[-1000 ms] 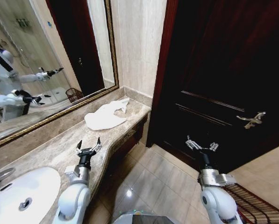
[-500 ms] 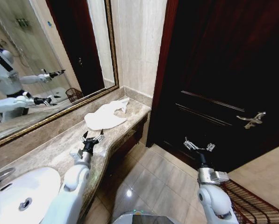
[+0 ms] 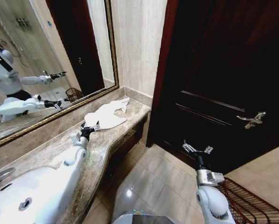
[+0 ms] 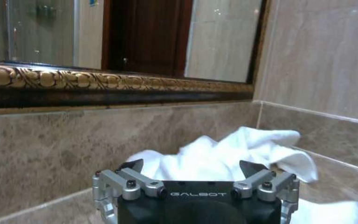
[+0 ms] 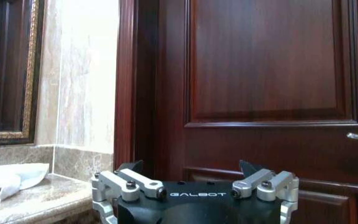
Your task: Discard the used towel into the hamper.
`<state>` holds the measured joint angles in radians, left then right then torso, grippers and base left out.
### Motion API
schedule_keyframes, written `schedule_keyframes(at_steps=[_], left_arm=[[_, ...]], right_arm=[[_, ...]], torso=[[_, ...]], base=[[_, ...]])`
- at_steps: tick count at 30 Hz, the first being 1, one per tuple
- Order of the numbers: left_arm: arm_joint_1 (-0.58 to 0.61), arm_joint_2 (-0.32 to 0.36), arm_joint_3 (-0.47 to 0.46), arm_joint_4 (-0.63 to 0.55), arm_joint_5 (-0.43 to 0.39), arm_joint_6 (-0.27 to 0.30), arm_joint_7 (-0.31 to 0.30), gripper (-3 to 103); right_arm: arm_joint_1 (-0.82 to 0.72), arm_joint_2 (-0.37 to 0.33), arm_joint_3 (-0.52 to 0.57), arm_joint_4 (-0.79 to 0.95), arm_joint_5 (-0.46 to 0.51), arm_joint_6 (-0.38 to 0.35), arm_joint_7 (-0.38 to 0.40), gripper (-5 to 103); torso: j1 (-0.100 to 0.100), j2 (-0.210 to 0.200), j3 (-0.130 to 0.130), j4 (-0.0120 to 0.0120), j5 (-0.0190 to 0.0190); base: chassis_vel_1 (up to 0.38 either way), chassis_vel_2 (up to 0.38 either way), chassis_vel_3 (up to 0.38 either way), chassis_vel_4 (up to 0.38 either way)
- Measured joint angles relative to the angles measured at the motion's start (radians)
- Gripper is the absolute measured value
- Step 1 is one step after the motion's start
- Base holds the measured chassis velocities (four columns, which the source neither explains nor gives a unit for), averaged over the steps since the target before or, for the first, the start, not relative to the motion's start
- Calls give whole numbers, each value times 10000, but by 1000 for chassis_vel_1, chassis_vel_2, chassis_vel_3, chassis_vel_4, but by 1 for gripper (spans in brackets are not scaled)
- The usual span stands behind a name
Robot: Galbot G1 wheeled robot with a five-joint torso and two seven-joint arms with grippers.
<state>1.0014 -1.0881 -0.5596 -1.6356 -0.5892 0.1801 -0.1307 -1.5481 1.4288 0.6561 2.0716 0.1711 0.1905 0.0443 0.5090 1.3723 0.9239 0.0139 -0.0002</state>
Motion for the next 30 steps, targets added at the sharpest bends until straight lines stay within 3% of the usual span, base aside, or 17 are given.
schedule_keyframes(at_steps=[4, 11, 23, 30], left_arm=[[-471, 130, 215, 530, -145, 8, 139, 103], [-1451, 100, 842, 1688, -347, 15, 327, 99], [-2143, -159, 1314, 2600, -206, 41, 327, 94], [-2243, -212, 1331, 2728, -201, -32, 345, 74]], right_arm=[[59, 6, 5, -87, -17, 7, 0, 100], [73, 90, 48, -262, -62, 112, -5, 100], [-64, 108, 223, -283, -21, 206, -5, 100], [-108, 139, 208, -269, -18, 223, -5, 100]], torso=[[-1, 0, 0, 1, 0], [-1, 0, 0, 1, 1], [-1, 0, -1, 1, 3], [-1, 0, -1, 1, 3]], base=[[0, 0, 0, 0], [0, 0, 0, 0], [0, 0, 0, 0], [0, 0, 0, 0]])
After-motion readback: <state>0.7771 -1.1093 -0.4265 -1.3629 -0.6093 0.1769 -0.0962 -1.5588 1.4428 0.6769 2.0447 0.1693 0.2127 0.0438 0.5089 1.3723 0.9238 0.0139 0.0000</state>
